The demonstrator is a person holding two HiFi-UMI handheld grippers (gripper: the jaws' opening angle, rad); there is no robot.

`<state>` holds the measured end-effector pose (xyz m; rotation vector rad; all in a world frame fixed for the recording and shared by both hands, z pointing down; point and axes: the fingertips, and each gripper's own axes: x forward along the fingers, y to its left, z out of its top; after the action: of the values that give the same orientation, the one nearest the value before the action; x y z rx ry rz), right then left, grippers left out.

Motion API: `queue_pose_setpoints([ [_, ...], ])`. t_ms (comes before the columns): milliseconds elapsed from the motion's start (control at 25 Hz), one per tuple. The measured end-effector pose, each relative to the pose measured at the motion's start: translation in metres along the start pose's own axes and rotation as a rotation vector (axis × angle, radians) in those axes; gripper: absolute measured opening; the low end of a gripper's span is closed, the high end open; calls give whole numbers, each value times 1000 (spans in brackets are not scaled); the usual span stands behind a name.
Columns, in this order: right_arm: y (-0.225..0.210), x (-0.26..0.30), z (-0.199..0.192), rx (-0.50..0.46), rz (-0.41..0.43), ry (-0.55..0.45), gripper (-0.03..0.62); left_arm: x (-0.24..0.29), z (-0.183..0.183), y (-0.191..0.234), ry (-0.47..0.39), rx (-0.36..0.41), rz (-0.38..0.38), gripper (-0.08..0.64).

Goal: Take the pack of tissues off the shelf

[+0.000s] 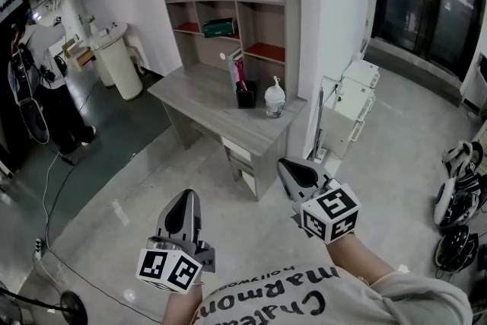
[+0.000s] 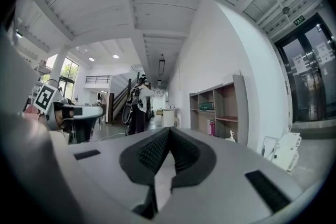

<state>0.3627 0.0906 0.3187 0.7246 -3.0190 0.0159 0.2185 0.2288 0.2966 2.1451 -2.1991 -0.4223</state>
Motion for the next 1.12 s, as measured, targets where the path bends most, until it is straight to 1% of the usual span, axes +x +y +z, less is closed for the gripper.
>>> queue_pose_setpoints([
  [120,-19,19,-2,-3,11,8,11,26,-7,13,20,-4,12,17],
  [240,-35,39,-2,17,21,-11,11,46,-11,19,24,17,-4,17],
  [320,-43,49,-12,36,21,-6,11,50,-20,24,45,29,-9,17],
  [400,-49,55,-31,63,15,28,11,51,-32,34,69,8,1,17],
  [520,-56,64,-55,112,7,93,11,52,-45,59,89,-59,50,17],
  [640,-64,73,-58,134,-9,102,11,63,-53,78,114,-88,76,17],
  [720,-73,79,-60,143,-37,105,11,76,-56,85,122,-97,63,17],
  [880,-89,99,-69,177,-96,121,11,109,-58,100,129,-102,-3,17],
  [1000,-91,127,-69,170,-112,137,11,136,-56,126,125,-112,-29,17],
  [1120,-92,164,-60,156,-131,137,11,167,-52,154,133,-125,-64,17],
])
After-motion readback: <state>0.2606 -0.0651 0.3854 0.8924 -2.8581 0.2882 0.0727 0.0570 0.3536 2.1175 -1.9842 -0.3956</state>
